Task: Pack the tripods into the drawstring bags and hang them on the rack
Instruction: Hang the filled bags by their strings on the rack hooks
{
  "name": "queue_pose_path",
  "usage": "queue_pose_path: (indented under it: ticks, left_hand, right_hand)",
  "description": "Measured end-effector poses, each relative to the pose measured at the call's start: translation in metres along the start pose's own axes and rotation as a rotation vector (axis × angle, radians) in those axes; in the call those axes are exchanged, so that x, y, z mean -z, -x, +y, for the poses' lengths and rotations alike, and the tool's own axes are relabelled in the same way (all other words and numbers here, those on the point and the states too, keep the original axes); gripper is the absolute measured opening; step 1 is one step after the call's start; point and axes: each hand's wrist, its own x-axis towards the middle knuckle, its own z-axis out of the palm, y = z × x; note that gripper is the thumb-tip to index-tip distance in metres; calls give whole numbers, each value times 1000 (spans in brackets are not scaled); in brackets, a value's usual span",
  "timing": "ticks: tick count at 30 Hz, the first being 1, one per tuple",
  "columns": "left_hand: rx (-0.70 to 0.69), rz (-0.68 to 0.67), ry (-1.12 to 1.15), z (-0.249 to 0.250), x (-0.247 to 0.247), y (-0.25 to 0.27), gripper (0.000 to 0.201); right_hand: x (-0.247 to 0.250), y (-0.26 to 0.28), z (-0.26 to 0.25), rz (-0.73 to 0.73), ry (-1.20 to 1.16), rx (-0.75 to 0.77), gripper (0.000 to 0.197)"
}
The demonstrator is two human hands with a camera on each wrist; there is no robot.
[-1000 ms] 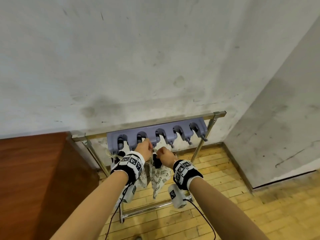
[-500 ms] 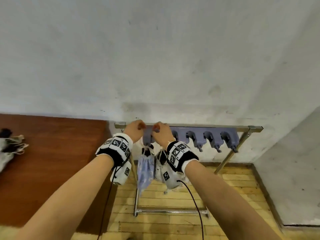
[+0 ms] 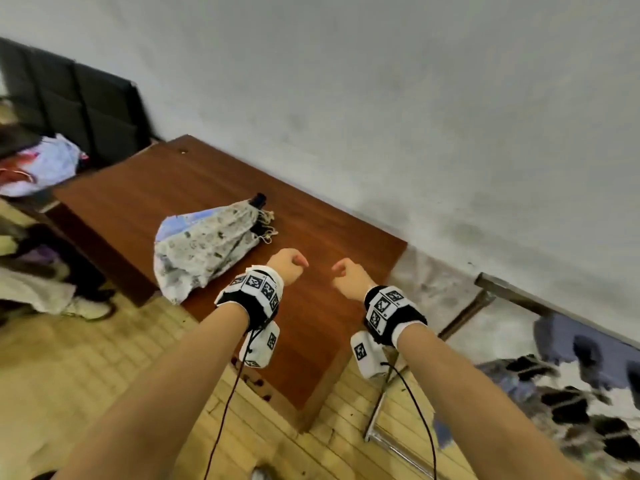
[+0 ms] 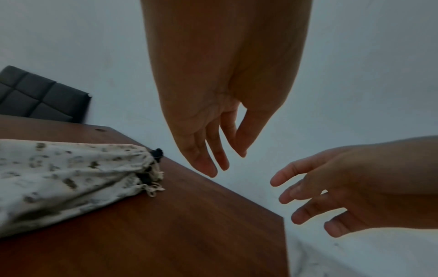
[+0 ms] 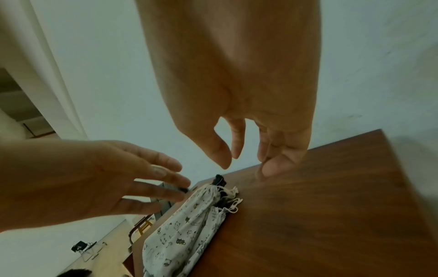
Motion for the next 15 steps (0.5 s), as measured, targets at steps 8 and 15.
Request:
queue_pose_path:
  ticks: [8,15]
  left_hand:
    - [128,-11,66,-117,100,-59,18]
    - [104,-67,46,-142,146,-128,24]
  right_hand:
    - [-77,-98,-84,-45,-73,-126,24]
    - [-87,-177,-129,-51,-131,-190,28]
